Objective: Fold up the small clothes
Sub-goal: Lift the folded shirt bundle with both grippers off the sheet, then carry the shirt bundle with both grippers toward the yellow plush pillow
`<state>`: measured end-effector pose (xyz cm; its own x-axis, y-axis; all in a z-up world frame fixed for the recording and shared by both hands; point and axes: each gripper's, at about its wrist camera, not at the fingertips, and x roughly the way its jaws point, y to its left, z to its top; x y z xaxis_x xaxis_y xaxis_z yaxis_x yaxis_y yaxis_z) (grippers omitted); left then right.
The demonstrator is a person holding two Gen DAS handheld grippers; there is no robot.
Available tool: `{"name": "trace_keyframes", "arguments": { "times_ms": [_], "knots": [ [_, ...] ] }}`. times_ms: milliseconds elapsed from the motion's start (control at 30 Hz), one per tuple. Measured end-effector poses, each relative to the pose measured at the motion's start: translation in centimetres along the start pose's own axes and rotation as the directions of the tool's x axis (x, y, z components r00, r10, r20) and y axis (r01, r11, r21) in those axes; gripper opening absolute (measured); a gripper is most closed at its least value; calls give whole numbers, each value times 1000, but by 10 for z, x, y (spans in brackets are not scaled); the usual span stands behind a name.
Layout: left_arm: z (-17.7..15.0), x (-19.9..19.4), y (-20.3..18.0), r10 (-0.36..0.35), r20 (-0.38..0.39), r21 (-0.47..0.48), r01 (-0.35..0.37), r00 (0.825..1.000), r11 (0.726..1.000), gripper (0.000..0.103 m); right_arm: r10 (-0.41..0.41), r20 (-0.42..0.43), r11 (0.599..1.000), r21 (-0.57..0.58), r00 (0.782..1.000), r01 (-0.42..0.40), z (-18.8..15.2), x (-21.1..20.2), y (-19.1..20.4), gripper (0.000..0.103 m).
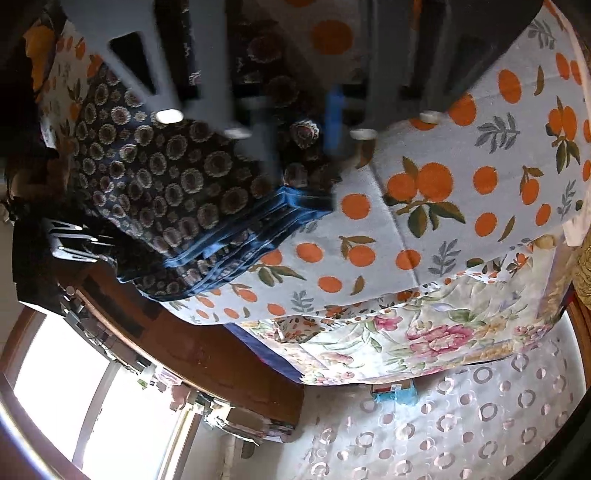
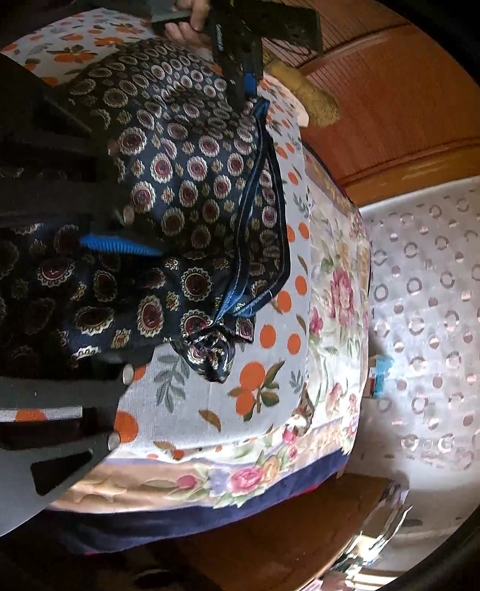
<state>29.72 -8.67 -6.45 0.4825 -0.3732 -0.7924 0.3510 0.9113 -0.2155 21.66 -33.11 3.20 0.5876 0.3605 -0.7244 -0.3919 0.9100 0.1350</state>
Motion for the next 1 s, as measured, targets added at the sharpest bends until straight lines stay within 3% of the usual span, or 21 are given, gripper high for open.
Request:
{"name": "trace_keyframes", "arguments": {
  "times_ms": [33, 133, 500, 733, 1000],
  "knots": [
    [0, -2, -1, -4, 5, 4, 4, 1000, 1000, 6, 3, 5, 1000, 0, 1000, -3, -1, -1, 0, 19],
    [-1, -19, -15, 3, 46, 45, -5, 999, 999, 5, -14, 36, 1000, -10, 999, 14, -3, -7, 4, 13],
    [-6, -111, -44, 1, 245, 94, -25, 969, 995, 4, -35, 213, 998, -46, 977, 45, 2, -54, 39, 11],
    [-16, -151, -21, 64, 330, 47, -84, 942, 995, 4, 4, 281, 989, -145, 960, 39, 20, -62, 70, 11],
    [-36, -199, 27, 189, 402, -61, -179, 896, 982, 4, 79, 300, 956, -294, 951, 13, 59, -43, 106, 11]
  ]
}}
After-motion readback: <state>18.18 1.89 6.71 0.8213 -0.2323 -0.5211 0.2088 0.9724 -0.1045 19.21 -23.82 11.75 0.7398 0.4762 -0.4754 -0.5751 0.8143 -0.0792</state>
